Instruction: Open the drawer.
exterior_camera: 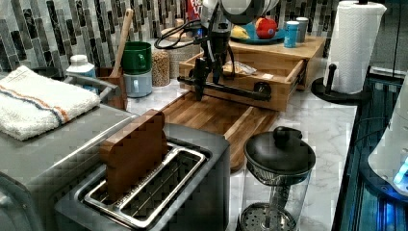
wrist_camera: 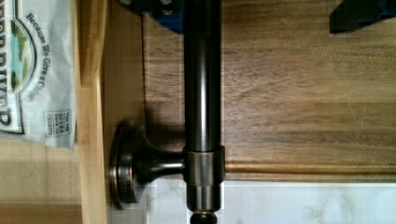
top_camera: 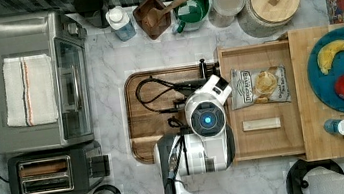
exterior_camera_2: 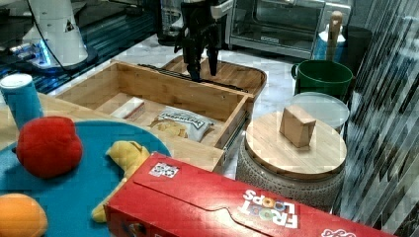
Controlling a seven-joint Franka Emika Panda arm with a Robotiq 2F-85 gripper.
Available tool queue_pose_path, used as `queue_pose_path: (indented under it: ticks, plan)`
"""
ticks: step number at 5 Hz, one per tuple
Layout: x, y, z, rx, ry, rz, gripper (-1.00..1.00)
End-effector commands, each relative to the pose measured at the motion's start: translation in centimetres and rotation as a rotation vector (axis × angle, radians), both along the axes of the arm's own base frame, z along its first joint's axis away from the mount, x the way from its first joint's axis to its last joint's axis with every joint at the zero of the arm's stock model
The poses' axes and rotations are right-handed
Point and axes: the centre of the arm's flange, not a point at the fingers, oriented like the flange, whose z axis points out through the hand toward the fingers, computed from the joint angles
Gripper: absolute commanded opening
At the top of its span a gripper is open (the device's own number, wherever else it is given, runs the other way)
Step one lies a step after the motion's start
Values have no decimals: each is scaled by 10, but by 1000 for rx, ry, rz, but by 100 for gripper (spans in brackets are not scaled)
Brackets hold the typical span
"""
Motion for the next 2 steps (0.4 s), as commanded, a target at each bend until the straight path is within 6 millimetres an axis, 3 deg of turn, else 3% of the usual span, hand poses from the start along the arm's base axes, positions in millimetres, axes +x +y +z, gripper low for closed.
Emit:
queue_pose_path:
  ticks: [1,2]
  plan:
    - [-3,69,13,18,11,81,100]
    - [-3,69,13,18,11,82,100]
